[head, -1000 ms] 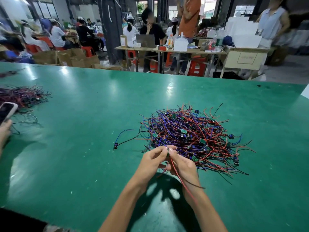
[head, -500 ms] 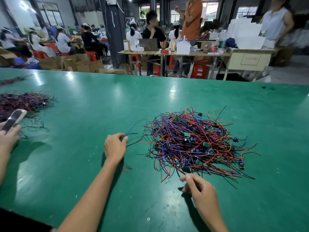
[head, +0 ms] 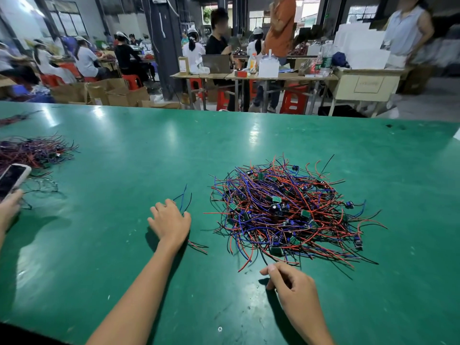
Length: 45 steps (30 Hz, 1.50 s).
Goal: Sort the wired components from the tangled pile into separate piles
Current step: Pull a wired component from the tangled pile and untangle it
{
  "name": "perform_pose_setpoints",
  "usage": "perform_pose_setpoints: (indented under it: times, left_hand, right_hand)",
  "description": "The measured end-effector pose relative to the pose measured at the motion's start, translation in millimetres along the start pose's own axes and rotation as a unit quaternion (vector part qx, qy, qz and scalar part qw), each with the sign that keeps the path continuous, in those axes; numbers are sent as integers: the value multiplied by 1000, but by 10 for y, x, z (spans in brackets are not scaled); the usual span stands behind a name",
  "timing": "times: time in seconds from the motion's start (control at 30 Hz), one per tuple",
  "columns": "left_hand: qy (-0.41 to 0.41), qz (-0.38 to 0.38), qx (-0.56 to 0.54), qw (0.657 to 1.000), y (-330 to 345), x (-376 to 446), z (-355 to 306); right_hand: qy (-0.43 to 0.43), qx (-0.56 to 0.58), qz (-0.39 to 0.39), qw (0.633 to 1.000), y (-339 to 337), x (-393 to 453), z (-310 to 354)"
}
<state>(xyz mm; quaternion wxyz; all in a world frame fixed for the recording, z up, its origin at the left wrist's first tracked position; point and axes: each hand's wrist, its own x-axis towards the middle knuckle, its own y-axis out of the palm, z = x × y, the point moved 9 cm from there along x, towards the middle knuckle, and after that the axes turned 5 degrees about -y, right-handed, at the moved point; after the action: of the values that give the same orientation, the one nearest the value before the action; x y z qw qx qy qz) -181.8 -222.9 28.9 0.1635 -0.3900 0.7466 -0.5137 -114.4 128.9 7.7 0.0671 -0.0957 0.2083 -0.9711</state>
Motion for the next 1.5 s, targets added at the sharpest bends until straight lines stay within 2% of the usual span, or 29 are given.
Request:
perform_pose_setpoints:
  times: [0.07,0.1,0.17,0.23,0.3,0.4,0.57,0.77,0.87,0.93,1.0,1.07,1.13,1.2,1.27,1.33,1.4,1.5]
  left_hand:
    - [67,-22,-63,996,-81,-60,-249]
    - [117,-8,-109,987,-103,-101,-424]
    - [212,90,-172,958,-59,-211,-809]
    - [277,206,-135,929,64,-371,-1134]
    - [318,212,-48,923,123,-482,-1294]
    - [305,191,-52,931,128,-540,-1287]
    - [301,198,-83,929,73,-629,-1139]
    - [284,271,-159,906,-88,-640,-1041]
    - [245,315,-215,891,-184,-630,-1002]
    - [190,363,-297,862,-225,-626,-964]
    - [100,410,-384,822,-210,-613,-887]
    - [-9,462,-445,767,-128,-667,-777]
    - [-91,510,-495,698,-56,-785,-692]
    - [-127,537,-550,627,-53,-875,-663]
    - [-115,535,-587,597,-130,-884,-650]
    - [-84,516,-602,603,-253,-828,-645]
    - [-53,486,-610,624,-379,-724,-629]
    - [-9,380,-615,691,-571,-452,-551]
  right_hand:
    - [0,-1,-1,1000,5,5,0]
    - [0,-3,-1,1000,5,6,-1]
    - [1,-11,-1,1000,7,7,-12]
    - [6,-13,-2,1000,5,4,-30]
    - [7,-11,-4,1000,-4,2,-40]
    - [4,-11,-6,1000,-14,-7,-36]
    - [-9,-1,-10,1000,-19,-12,15]
    - [-14,7,-9,1000,-25,-24,31]
    - [-12,7,-9,1000,-30,-28,29]
    - [-12,3,-9,1000,-29,-32,25]
    - [-12,2,-8,1000,-29,-35,21]
    - [-12,1,-8,1000,-29,-33,19]
    - [-11,-2,-8,1000,-31,-35,12]
    - [-9,1,-8,1000,-31,-38,5]
    - [-10,2,-7,1000,-24,-42,6]
    - [-13,-1,-7,1000,-20,-43,14]
    - [-15,-1,-8,1000,-19,-38,16]
    - [-10,-3,-6,1000,-10,-34,-6]
